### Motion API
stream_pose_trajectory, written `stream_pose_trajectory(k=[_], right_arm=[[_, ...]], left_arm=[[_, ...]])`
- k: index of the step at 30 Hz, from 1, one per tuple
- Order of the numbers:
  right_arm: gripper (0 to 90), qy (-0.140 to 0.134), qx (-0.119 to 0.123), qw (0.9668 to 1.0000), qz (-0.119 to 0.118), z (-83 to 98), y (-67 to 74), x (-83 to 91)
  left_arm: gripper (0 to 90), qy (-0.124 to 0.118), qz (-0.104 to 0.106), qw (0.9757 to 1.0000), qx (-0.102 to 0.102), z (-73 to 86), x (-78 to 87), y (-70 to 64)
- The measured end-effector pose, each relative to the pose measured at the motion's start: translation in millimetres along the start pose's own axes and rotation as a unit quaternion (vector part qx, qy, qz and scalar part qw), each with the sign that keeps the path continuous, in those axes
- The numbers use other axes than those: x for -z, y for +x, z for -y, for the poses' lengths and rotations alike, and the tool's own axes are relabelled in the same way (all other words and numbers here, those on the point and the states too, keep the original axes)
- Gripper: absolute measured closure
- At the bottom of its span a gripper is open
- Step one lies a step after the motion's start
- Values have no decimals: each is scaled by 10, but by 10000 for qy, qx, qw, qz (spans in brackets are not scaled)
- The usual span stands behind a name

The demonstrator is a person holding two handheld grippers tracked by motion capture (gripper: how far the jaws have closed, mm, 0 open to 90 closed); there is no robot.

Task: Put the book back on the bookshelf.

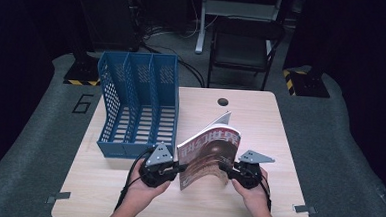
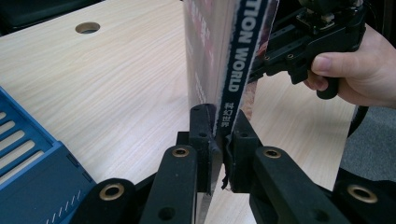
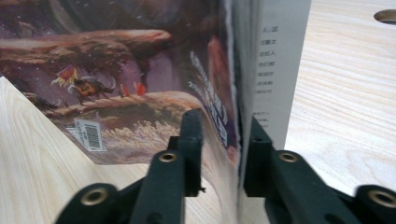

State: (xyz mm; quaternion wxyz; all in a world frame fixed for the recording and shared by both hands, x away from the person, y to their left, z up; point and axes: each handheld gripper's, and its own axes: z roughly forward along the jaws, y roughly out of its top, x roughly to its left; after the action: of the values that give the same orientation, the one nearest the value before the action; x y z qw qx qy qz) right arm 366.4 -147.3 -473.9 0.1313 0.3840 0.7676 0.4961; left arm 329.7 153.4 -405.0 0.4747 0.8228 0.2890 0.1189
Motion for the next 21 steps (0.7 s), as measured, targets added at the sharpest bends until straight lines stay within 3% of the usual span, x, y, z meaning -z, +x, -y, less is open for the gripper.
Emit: stream_pose_trajectory(k=[6,9,21], right_arm=[[597,17,-157,9999,-40,21,-52,10],[555,32,-224,9997,-7,28,-74,18],[525,10,-352,9994,24,35,-123,64]], left_arm=[[815,71,83,9999,36,-17,2,-1],[791,42,193,9997,151,-27,9,13],[636,24,266,9995,184,-245,60,14]])
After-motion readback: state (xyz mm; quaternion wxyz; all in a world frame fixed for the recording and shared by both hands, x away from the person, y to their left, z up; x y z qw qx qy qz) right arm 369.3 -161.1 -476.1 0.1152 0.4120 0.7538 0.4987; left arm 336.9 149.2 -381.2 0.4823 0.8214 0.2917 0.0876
